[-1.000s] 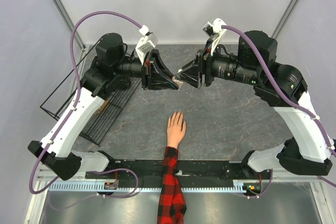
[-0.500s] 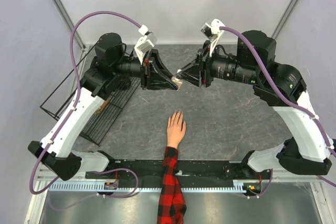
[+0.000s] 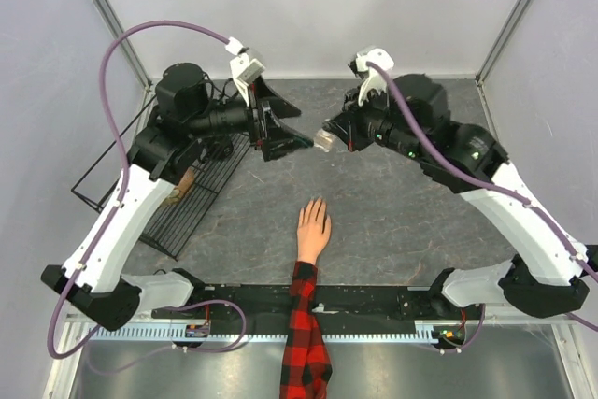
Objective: Paint the nails
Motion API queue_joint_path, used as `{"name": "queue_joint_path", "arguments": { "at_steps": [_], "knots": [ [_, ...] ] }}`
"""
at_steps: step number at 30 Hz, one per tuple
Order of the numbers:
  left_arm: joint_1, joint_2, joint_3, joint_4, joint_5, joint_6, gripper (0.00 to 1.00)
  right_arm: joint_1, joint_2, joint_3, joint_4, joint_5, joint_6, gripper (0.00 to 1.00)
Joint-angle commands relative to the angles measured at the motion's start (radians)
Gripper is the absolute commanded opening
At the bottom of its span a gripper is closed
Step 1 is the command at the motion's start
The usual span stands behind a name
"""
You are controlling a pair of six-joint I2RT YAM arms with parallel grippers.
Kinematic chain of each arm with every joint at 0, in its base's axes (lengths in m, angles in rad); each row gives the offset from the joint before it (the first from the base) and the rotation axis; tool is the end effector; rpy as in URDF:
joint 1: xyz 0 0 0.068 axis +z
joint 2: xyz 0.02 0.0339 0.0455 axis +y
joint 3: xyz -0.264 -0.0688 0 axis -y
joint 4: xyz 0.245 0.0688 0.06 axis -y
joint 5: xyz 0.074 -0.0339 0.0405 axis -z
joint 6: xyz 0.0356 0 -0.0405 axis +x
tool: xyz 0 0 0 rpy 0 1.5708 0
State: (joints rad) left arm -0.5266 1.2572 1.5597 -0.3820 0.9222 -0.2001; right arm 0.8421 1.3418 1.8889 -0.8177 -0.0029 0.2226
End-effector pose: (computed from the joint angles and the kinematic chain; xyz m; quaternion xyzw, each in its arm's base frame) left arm 0.2017 -0.1501 0.4873 0.4048 0.6001 -0.5215 0.4518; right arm 0.1622 0.1819 0.5200 -0.2435 0.7579 0.3082 0.5209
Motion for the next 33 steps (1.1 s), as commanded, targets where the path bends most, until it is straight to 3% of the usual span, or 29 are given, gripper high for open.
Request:
{"name": "queue_joint_path", "arguments": {
  "at_steps": [1,2,5,9,12,19,33],
  "knots": [
    [0.011,-0.105,0.000,-0.092,-0.553,0.087,1.00,-0.005,-0.095,-0.283,0.187,0.514,0.046,0.00],
    [0.011,-0.117,-0.016,-0.098,-0.689,0.077,1.00,-0.008,-0.121,-0.342,0.216,0.567,0.056,0.00],
    [0.011,-0.159,-0.052,-0.107,-0.779,0.042,0.99,-0.075,-0.148,-0.565,0.339,0.621,0.135,0.00],
    [0.011,-0.188,-0.092,-0.094,-0.743,-0.011,0.96,-0.153,-0.142,-0.848,0.556,0.609,0.158,0.00],
    [0.011,-0.205,-0.116,-0.090,-0.721,-0.048,0.94,-0.173,-0.098,-0.940,0.644,0.642,0.161,0.00],
    [0.011,-0.237,-0.155,-0.089,-0.700,-0.090,0.94,-0.204,-0.010,-1.053,0.808,0.689,0.158,0.00],
    [0.011,-0.268,-0.164,-0.110,-0.703,-0.078,0.94,-0.236,0.161,-1.116,0.897,0.636,0.172,0.01]
  ]
}}
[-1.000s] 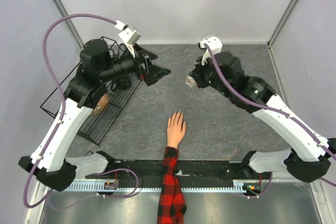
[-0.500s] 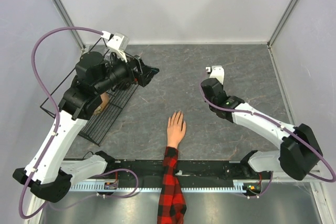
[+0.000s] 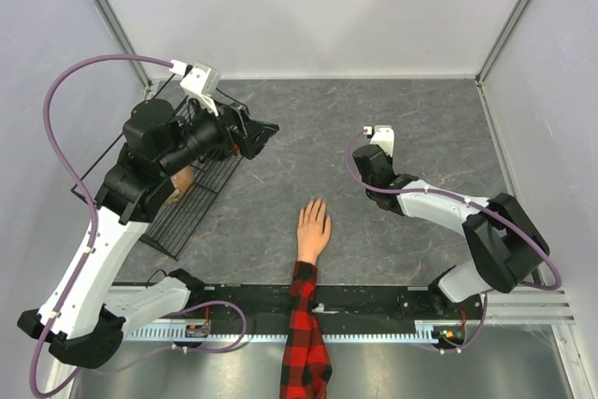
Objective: Paint the nails
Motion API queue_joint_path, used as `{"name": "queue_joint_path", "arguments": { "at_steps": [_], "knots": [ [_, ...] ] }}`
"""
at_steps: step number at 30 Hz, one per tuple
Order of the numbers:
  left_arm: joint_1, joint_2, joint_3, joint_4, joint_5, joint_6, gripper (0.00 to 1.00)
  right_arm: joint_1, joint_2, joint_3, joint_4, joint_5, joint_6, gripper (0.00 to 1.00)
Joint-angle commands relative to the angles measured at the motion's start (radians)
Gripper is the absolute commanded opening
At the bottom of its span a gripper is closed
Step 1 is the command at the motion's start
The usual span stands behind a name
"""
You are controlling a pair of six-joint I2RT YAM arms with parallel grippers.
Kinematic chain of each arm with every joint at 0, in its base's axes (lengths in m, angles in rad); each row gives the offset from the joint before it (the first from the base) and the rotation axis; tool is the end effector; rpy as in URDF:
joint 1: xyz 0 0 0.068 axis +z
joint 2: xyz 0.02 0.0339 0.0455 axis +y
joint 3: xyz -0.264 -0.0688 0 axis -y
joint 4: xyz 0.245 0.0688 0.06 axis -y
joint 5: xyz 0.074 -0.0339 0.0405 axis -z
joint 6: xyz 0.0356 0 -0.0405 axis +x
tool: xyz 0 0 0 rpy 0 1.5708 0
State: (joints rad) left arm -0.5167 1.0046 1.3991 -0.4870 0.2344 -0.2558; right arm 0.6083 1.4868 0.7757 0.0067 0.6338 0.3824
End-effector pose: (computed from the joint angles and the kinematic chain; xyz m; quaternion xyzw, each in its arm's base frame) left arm 0.1608 -0.1009 0.4758 0.1736 0.7175 -0.3321 0.5872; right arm 0.2590 0.1546 0.1956 0.0328 0.8717 -0.0592 0.4854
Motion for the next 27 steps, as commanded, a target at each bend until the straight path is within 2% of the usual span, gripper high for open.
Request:
{"name": "queue_joint_path", "arguments": {
  "at_steps": [1,3,4,8,9,13,16,17,18,19,20,22,23,27],
  "knots": [
    [0.001,-0.018,-0.003,-0.005,-0.018,-0.020,0.94,-0.002,0.021,-0.004,0.073,0.001,0.012,0.04],
    [0.001,-0.021,-0.003,-0.005,-0.023,-0.019,0.93,-0.002,0.020,-0.010,0.062,-0.002,0.015,0.09],
    [0.001,-0.023,-0.003,-0.004,-0.023,-0.016,0.94,-0.002,0.015,-0.013,0.059,-0.002,0.016,0.19],
    [0.001,-0.021,-0.005,-0.005,-0.017,-0.016,0.94,-0.002,0.009,-0.009,0.027,-0.009,0.013,0.38],
    [0.001,-0.021,-0.005,-0.005,-0.017,-0.016,0.93,-0.004,0.006,-0.004,0.012,-0.017,0.010,0.46],
    [0.001,-0.023,0.006,-0.005,-0.024,-0.005,0.93,-0.002,-0.035,0.045,-0.074,-0.025,0.012,0.59],
    [0.001,-0.018,0.047,-0.004,-0.038,0.024,0.94,-0.001,-0.110,0.189,-0.271,-0.013,0.027,0.67],
    [0.001,-0.014,0.063,-0.005,-0.043,0.033,0.94,-0.002,-0.132,0.288,-0.378,-0.011,0.027,0.70],
    [0.001,-0.008,0.098,-0.008,-0.049,0.046,0.94,-0.002,-0.172,0.340,-0.427,-0.014,0.001,0.80],
    [0.001,-0.001,0.119,-0.010,-0.061,0.050,0.94,-0.001,-0.190,0.390,-0.462,-0.029,-0.014,0.83],
    [0.001,0.005,0.138,-0.009,-0.066,0.058,0.94,-0.002,-0.204,0.502,-0.546,-0.031,-0.028,0.98],
    [0.001,0.029,0.211,-0.009,-0.069,0.072,0.95,-0.001,-0.224,0.623,-0.637,-0.029,-0.066,0.98],
    [0.001,0.037,0.239,-0.010,-0.069,0.090,0.95,-0.002,-0.227,0.742,-0.712,-0.039,-0.082,0.98],
    [0.001,0.077,0.397,-0.010,-0.095,0.121,0.93,-0.001,-0.304,0.974,-0.781,-0.150,-0.140,0.98]
  ]
}}
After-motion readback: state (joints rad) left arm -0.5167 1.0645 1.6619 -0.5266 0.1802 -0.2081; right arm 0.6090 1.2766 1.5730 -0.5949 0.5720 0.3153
